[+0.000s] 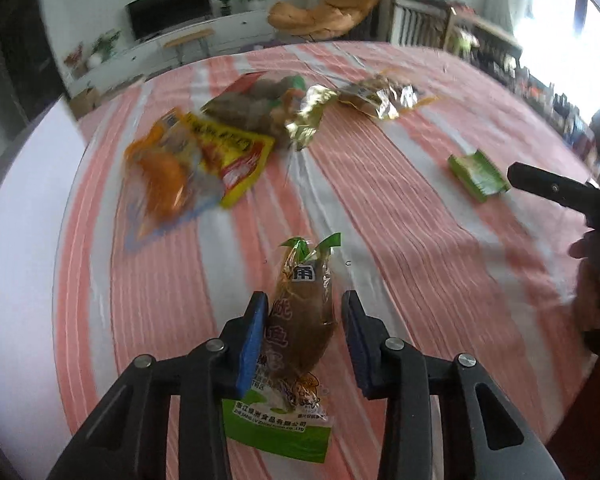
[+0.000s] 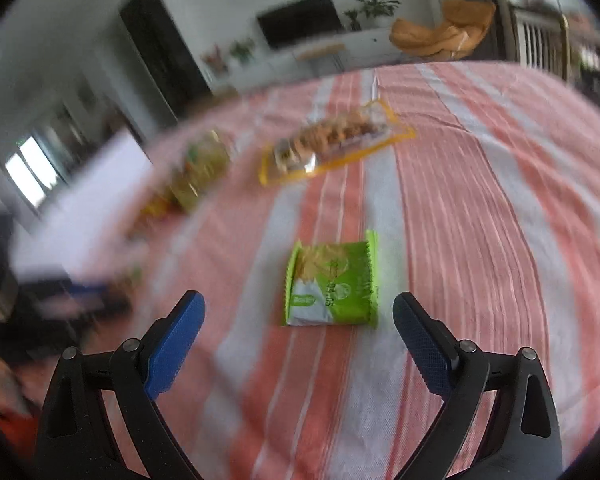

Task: Organize snacks
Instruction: 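Grasp the brown squid-snack bag with the left tool while the right tool lifts the green chip packet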

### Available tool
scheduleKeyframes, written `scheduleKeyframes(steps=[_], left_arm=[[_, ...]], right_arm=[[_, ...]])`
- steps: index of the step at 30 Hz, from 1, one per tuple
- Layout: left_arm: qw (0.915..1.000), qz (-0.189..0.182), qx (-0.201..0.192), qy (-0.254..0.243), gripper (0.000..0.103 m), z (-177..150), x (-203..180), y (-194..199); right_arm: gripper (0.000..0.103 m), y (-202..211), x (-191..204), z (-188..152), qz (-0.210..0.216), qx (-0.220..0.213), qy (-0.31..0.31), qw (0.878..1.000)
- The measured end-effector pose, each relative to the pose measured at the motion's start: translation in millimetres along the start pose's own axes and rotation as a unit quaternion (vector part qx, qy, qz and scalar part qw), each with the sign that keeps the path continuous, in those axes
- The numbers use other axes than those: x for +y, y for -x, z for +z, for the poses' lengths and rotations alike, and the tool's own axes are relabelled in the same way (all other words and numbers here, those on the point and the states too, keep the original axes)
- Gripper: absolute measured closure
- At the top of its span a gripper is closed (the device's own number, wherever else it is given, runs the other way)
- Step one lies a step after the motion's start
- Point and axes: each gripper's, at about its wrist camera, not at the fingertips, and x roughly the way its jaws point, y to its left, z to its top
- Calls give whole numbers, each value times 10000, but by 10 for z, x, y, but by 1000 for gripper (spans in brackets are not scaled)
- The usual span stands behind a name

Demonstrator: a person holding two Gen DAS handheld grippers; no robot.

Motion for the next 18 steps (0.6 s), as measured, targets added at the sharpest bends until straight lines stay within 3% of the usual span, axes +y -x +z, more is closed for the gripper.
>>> scheduleKeyframes(steps=[4,8,10,12,13,14,15,18], left_arm=[[9960,-440,-259,728,71,-151,286,231],[9931,-589,-389,931,74,-209,376,328],[9910,-713,-443,1045,74,-216,426,373],[9874,-888,-499,1209,74,-230,482,411],[9843,-1015,-546,1338,75,-256,532,455],[9821,-1085,-585,1425,75,-284,572,504],[9794,-1168,-635,1523,75,-316,622,560],[9663,-1526,-872,1879,75,-385,788,750]], right_arm=[[7,41,-199,-2,-160,103,-511,9985],[6,-53,72,111,-436,359,-396,9976],[6,-199,308,175,-889,708,137,9934],[9,-431,417,197,-1740,1242,638,9748],[27,-502,391,204,-1909,1380,635,9698],[53,-485,359,194,-1928,1399,545,9697],[52,-416,346,219,-2016,1301,472,9696],[52,-215,247,234,-1472,1235,-149,9812]])
